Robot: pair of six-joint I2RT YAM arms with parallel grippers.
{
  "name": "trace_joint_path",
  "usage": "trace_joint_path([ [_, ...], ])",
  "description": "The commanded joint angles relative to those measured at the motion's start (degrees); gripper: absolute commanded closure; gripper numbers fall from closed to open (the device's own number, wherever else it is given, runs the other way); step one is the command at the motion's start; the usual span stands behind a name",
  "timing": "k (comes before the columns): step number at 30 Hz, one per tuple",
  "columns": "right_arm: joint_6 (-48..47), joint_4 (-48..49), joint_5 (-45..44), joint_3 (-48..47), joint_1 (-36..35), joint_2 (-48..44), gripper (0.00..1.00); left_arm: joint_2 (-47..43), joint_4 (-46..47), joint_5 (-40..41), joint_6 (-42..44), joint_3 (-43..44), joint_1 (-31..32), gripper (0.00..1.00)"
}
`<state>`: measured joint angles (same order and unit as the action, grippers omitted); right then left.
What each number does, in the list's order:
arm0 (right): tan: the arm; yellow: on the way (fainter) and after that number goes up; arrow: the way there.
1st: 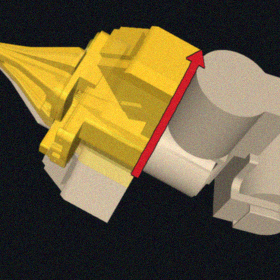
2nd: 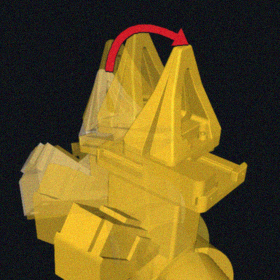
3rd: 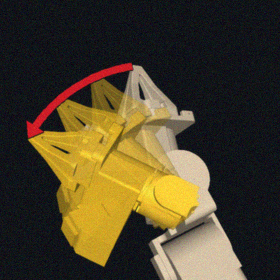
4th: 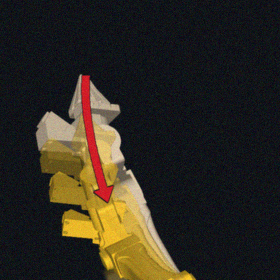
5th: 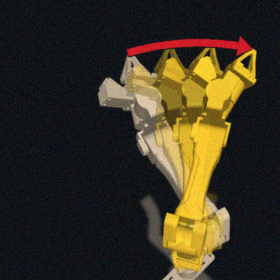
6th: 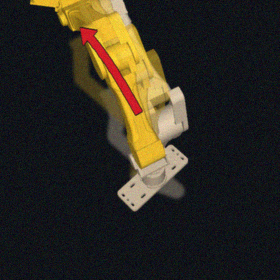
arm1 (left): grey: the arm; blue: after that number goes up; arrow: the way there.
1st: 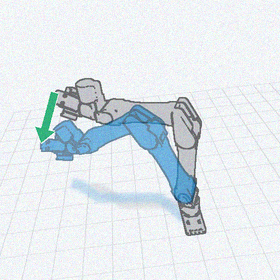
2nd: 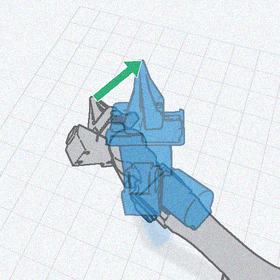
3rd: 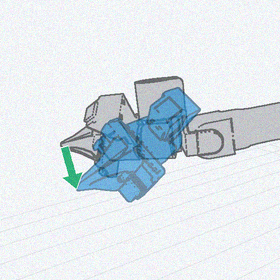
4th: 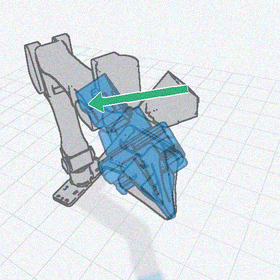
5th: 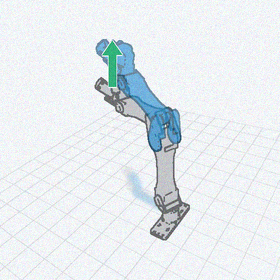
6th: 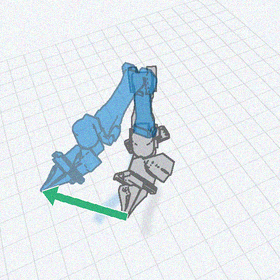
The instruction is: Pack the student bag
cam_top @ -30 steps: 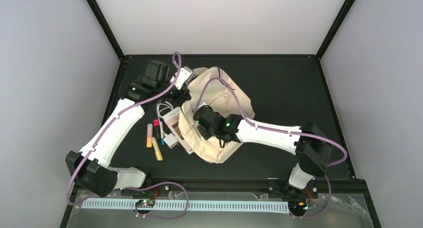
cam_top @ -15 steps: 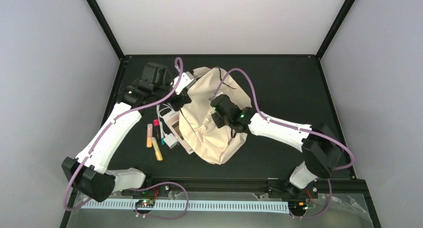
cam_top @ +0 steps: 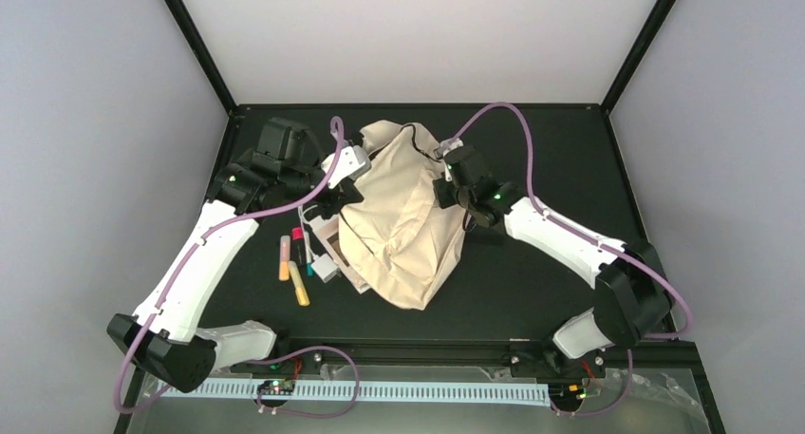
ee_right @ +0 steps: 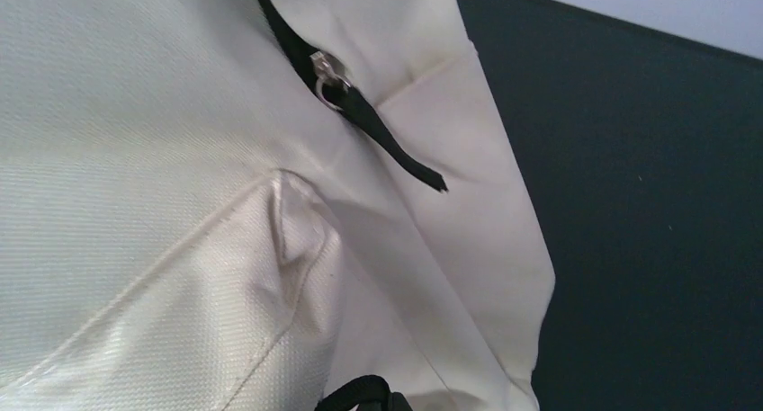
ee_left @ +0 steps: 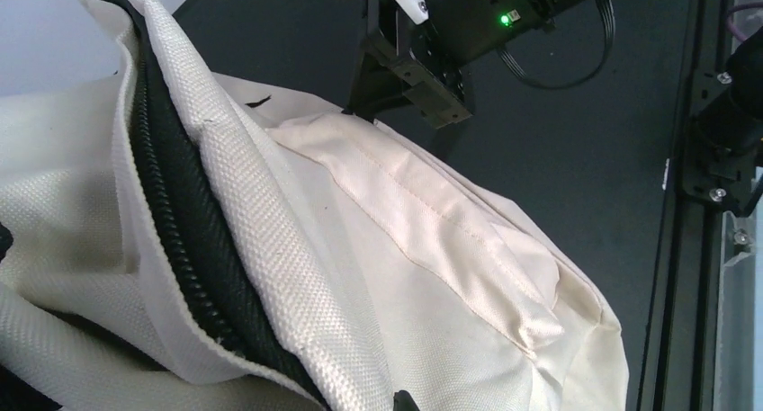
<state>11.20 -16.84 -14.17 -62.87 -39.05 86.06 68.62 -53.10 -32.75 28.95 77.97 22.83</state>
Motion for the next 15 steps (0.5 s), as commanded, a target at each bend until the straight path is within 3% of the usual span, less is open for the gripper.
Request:
trace_joint_path([
  [1, -4.34, 2.76, 5.06, 0.38, 1.23, -1.99, 0.99, -1.69, -1.71, -4.92, 2.25, 4.71, -0.37, 0.98],
  [5, -5.34, -0.76, 0.14, -3.12, 2.72, 1.12, 0.99, -0.84, -2.94, -7.14, 2.77, 7.08, -0.33, 0.98],
  [10, -1.31, 0.17, 4.56, -3.65, 11.45, 2.22, 0.99, -2.02, -6.70, -9.05, 6.52, 9.25, -0.33, 0.98],
  [15, -2.59, 0.64, 7.13, -5.24, 12.15, 4.01, 0.99, -1.97, -9.64, -13.27, 7.67, 9.42, -0.16, 0.98],
])
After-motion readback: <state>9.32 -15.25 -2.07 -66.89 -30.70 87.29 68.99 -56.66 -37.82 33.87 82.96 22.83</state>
